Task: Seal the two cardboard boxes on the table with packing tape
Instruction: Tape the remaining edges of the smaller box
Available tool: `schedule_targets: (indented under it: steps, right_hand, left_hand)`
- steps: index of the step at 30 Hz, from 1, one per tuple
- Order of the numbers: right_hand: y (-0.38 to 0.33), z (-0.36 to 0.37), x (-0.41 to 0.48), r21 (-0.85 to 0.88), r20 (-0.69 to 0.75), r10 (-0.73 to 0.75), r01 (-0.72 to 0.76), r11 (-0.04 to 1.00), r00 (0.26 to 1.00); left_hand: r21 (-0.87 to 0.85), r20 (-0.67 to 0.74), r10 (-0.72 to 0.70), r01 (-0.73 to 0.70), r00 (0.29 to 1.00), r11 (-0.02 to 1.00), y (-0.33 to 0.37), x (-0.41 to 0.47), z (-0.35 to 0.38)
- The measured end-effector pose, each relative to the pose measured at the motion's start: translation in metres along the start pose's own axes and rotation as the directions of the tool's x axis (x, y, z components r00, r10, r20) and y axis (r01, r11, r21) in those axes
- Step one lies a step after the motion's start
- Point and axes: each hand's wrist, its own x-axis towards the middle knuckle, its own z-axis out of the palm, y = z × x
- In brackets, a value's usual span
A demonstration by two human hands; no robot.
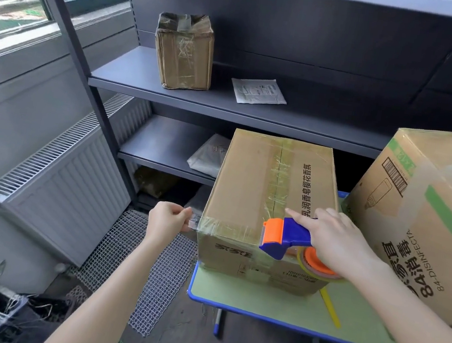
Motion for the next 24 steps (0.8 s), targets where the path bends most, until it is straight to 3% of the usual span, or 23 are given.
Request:
schedule_targets:
  steps: [3,9,14,20,24]
  right_hand:
    - [0.0,0.0,0.001,0.015,0.012,-0.011,0.011,1.0,1.0]
    - [0.004,0.004,0.006,0.026,0.033,-0.029,0.028,0.999,0.999]
    - [0.004,0.006,0.007,0.019,0.026,-0.028,0.027,0.999,0.999]
    - [0.004,0.005,0.005,0.044,0.043,0.01,-0.012,0.999,0.999]
    - [0.001,0.003,0.007,0.042,0.043,-0.003,0.001,0.999,0.999]
  left_hand:
    - [0.008,-0.003,0.016,-0.016,1.0,1.0,-0.004,-0.001,0.005]
    - [0.186,-0.049,0.062,-0.052,0.997,0.981,-0.013,-0.012,0.026]
    - [0.087,-0.008,0.0,0.001,1.0,0.996,-0.019,-0.012,0.036]
    - [0.391,-0.02,0.059,-0.047,0.998,0.919,-0.023,-0.009,0.03]
    - [0.464,0.027,-0.025,0.01,0.999,0.886,-0.016,-0.001,0.026]
